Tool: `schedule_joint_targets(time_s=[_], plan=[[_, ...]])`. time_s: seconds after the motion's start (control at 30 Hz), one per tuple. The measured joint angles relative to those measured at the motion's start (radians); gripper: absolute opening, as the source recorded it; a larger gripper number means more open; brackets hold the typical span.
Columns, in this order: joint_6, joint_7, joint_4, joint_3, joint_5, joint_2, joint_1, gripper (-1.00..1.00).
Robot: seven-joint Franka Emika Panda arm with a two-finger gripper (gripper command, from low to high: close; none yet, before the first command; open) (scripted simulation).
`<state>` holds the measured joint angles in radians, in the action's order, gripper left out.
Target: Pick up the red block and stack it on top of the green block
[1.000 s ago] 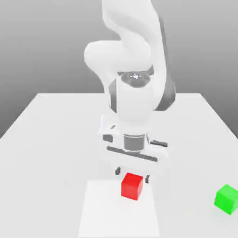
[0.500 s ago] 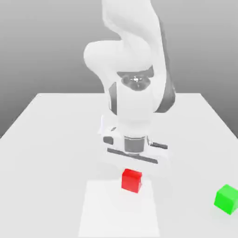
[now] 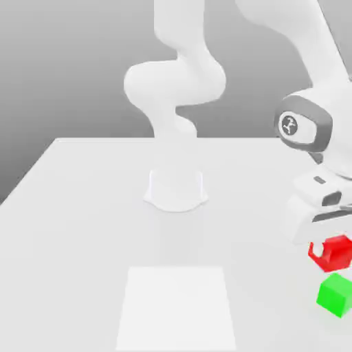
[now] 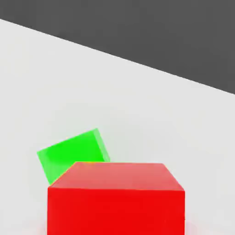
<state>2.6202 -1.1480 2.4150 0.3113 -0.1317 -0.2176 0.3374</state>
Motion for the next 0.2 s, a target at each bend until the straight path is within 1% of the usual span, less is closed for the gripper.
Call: schedule_joint_targets(time_s=[0.07,0.1,0.2], plan=[[0.055,-0.032,-0.01,-0.019,-0.049,-0.069,0.017,-1.0],[0.081,-0.046,-0.013,-0.033,-0.069,-0.099,0.029,1.0],[0.081,-0.046,-0.013,-0.033,-0.069,-0.099,0.029,1.0]])
